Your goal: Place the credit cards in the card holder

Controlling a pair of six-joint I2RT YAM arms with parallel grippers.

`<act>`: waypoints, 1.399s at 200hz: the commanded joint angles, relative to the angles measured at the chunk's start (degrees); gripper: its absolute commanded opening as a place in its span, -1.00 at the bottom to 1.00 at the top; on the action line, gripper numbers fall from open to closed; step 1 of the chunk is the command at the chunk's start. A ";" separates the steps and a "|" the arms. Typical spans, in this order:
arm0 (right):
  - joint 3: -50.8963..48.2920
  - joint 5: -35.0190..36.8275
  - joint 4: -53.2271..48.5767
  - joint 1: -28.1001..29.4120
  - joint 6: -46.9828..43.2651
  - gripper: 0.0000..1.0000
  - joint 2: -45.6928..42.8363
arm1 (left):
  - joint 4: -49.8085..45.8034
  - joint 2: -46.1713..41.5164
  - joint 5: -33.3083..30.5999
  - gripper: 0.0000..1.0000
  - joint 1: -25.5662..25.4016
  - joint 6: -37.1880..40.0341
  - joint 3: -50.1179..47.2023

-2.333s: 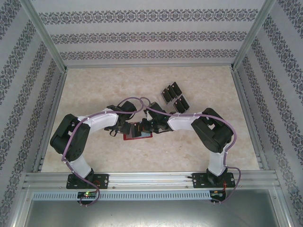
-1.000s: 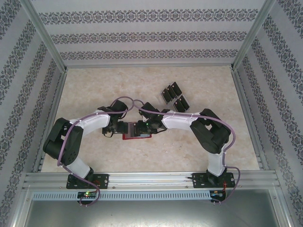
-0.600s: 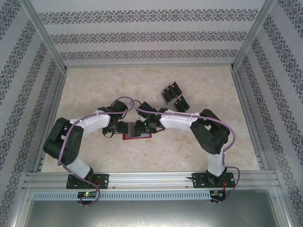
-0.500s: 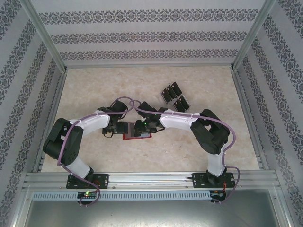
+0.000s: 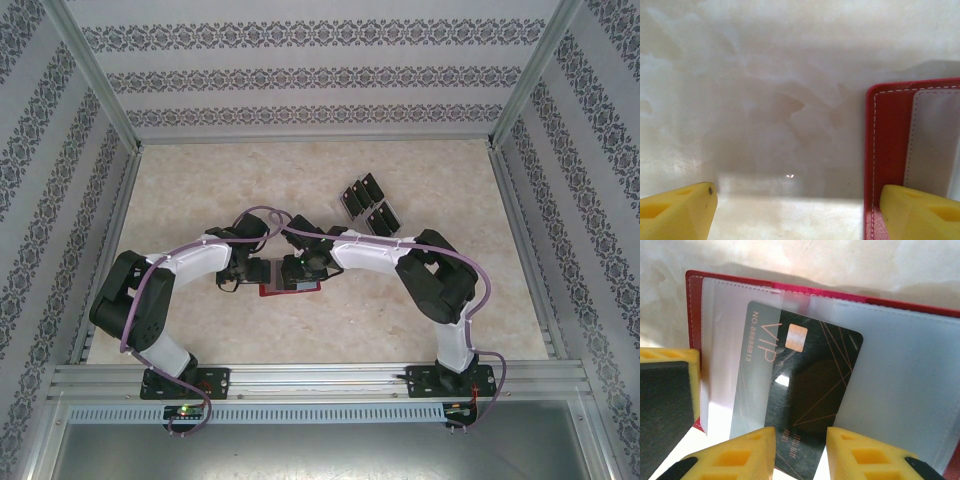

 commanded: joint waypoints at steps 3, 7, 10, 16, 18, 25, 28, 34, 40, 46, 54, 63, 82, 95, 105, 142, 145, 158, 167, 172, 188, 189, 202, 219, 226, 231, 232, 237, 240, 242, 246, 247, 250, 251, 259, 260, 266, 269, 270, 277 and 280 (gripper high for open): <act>1.26 2.58 -2.12 0.52 -0.66 -0.30 0.48 | 0.60 -0.86 -0.01 0.71 0.35 0.29 -1.18; 1.22 2.83 -2.28 0.52 -0.74 -0.30 0.33 | 0.70 -0.86 -0.01 0.71 0.44 0.30 -1.19; 1.14 3.06 -2.38 0.53 -0.76 -0.30 0.23 | 0.73 -0.87 0.01 0.71 0.36 0.26 -1.26; 1.01 3.38 -2.43 0.52 -0.86 -0.30 0.00 | 0.82 -0.78 0.03 0.71 0.35 0.28 -1.33; 0.97 3.45 -2.40 0.52 -0.90 -0.30 -0.08 | 0.85 -0.77 0.06 0.71 0.39 0.30 -1.38; 0.79 3.68 -2.55 0.43 -0.86 -0.30 -0.29 | 0.80 -0.71 0.16 0.71 0.39 0.30 -1.40; 0.73 3.79 -2.57 0.43 -0.86 -0.30 -0.36 | 0.78 -0.67 0.16 0.71 0.39 0.30 -1.45; 0.69 3.90 -2.50 0.43 -0.93 -0.29 -0.49 | 0.73 -0.69 0.20 0.71 0.36 0.28 -1.42; 0.73 3.83 -2.33 0.34 -0.83 -0.28 -0.49 | 0.83 -0.71 0.24 0.71 0.35 0.30 -1.52; 1.04 3.51 -2.24 0.34 -0.94 -0.28 -0.25 | 0.78 -0.80 0.25 0.71 0.37 0.28 -1.49; 1.74 3.09 -2.54 0.33 -1.00 -0.28 0.21 | 0.92 -0.80 0.38 0.71 0.39 0.28 -1.62; 2.37 2.81 -2.50 0.39 -1.17 -0.28 0.67 | 0.84 -0.80 0.41 0.71 0.34 0.23 -1.57; 3.72 2.08 -2.57 0.43 -1.19 -0.28 1.62 | 1.00 -0.78 0.61 0.71 0.39 0.12 -1.58; 4.66 1.65 -2.83 0.52 -1.29 -0.28 2.38 | 1.06 -0.71 0.73 0.71 0.38 0.12 -1.57; 5.28 1.40 -3.12 0.60 -1.55 -0.28 2.79 | 1.13 -0.62 0.77 0.71 0.37 0.12 -1.64; 5.96 1.19 -3.26 0.78 -1.47 -0.28 3.22 | 1.51 -0.57 0.99 0.71 0.41 0.12 -2.08; 5.92 1.27 -3.27 0.85 -1.46 -0.28 3.14 | 1.48 -0.50 1.03 0.71 0.40 0.12 -1.95; 4.99 1.95 -3.23 0.78 -1.39 -0.28 2.39 | 1.44 -0.56 1.08 0.71 0.27 0.04 -1.97; 4.21 2.49 -3.19 0.70 -1.28 -0.28 1.70 | 1.46 -0.64 1.02 0.71 0.35 -0.02 -2.09; 3.79 2.74 -3.12 0.61 -1.30 -0.28 1.26 | 1.48 -0.71 0.87 0.71 0.36 0.11 -2.07; 2.31 3.53 -2.93 0.35 -1.30 -0.22 -0.14 | 1.65 -0.62 0.96 0.71 0.27 0.12 -2.25; 2.25 3.54 -2.92 0.35 -1.30 -0.21 -0.27 | 1.65 -0.58 0.95 0.71 0.31 0.12 -2.26; 1.19 3.84 -2.68 0.16 -1.22 -0.19 -1.19 | 1.87 -0.52 1.08 0.71 0.32 -0.09 -2.42; 0.44 3.86 -2.41 0.12 -1.00 -0.19 -1.63 | 2.15 -0.62 1.38 0.71 0.30 -0.23 -2.60; 0.34 3.66 -2.21 0.15 -0.99 -0.19 -1.56 | 2.22 -0.58 1.39 0.71 0.28 -0.26 -2.62; 0.34 3.54 -2.15 0.16 -0.94 -0.19 -1.41 | 2.22 -0.56 1.46 0.71 0.37 -0.18 -2.62; 0.34 3.50 -2.14 0.16 -0.94 -0.19 -1.34 | 2.20 -0.55 1.47 0.71 0.31 -0.16 -2.62; 0.40 3.35 -2.06 0.16 -0.91 -0.19 -1.16 | 2.18 -0.46 1.37 0.71 0.29 -0.14 -2.60; 0.42 3.29 -2.04 0.16 -0.87 -0.19 -1.11 | 2.23 -0.53 1.38 0.71 0.34 -0.14 -2.62; 0.42 3.27 -1.98 0.16 -0.79 -0.19 -1.11 | 2.19 -0.53 1.39 0.71 0.36 -0.14 -2.60; 0.38 3.33 -1.76 0.16 -0.70 -0.19 -1.10 | 2.19 -0.47 1.46 0.71 0.28 -0.17 -2.62; 0.36 3.36 -1.68 0.21 -0.65 -0.19 -1.10 | 2.14 -0.51 1.47 0.71 0.36 -0.16 -2.58; 0.34 3.22 -1.42 0.17 -0.46 -0.19 -1.03 | 2.10 -0.51 1.47 0.71 0.36 -0.14 -2.61; 0.34 3.21 -1.29 0.17 -0.44 -0.19 -0.98 | 2.19 -0.52 1.56 0.71 0.31 -0.18 -2.61; 0.53 2.80 -0.53 0.17 -0.01 -0.19 -0.50 | 2.27 -0.56 1.65 0.71 0.26 -0.17 -2.71; 0.61 2.65 -0.45 0.17 0.00 -0.19 -0.41 | 2.27 -0.55 1.65 0.71 0.26 -0.15 -2.71; 1.33 1.99 -0.21 0.22 0.11 -0.19 0.18 | 2.21 -0.48 1.68 0.71 0.26 -0.14 -2.64; 1.76 1.72 -0.13 0.31 0.11 -0.19 0.54 | 2.18 -0.53 1.65 0.71 0.30 -0.15 -2.68; 1.88 1.67 -0.12 0.33 0.11 -0.19 0.59 | 2.14 -0.53 1.65 0.71 0.28 -0.15 -2.65; 2.93 1.46 -0.11 0.57 0.12 -0.19 1.46 | 2.02 -0.53 1.65 0.71 0.27 -0.06 -2.55; 3.33 1.37 -0.11 0.67 0.05 -0.19 1.78 | 1.98 -0.53 1.65 0.71 0.27 -0.05 -2.54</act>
